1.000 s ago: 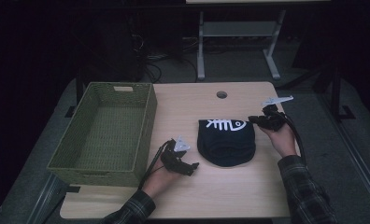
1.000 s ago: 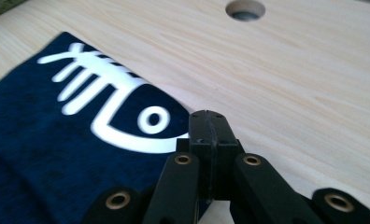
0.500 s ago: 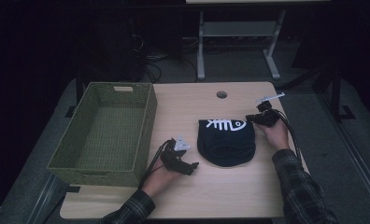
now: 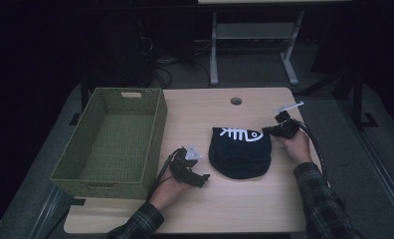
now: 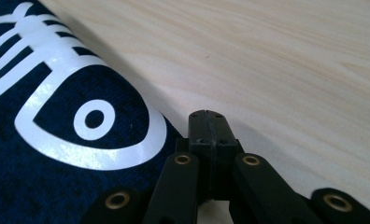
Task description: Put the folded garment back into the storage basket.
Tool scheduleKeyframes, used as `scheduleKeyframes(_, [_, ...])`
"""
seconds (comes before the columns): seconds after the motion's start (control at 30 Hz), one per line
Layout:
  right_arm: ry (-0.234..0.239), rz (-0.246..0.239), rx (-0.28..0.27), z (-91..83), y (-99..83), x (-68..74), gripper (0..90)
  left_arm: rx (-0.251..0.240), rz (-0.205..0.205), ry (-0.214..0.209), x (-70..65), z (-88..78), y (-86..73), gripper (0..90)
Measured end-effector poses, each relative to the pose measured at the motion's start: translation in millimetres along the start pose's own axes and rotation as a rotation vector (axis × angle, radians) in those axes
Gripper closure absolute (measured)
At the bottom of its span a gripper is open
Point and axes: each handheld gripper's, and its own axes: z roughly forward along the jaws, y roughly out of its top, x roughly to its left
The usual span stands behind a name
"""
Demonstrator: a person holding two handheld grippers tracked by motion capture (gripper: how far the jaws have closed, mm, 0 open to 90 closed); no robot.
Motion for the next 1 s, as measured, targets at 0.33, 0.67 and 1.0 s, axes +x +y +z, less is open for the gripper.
scheduleKeyframes(0.33, [0.022, -0.037, 0.023, -13.1, -13.9, 8.7, 90.0, 0.005, 0.002, -0.008, -3.5, -6.0, -0.5, 12.3])
scheduleKeyframes(0.67, [0.034, -0.093, 0.03, -23.0, -27.6, 23.6, 90.0, 0.009, -0.003, -0.003, -1.9, -7.6, -1.7, 12.3])
scheduleKeyframes(1.0, [0.055, -0.109, 0.022, -32.8, -45.2, 37.5, 90.0, 0.026, 0.001, 0.004, -0.6, -10.1, -3.7, 12.4])
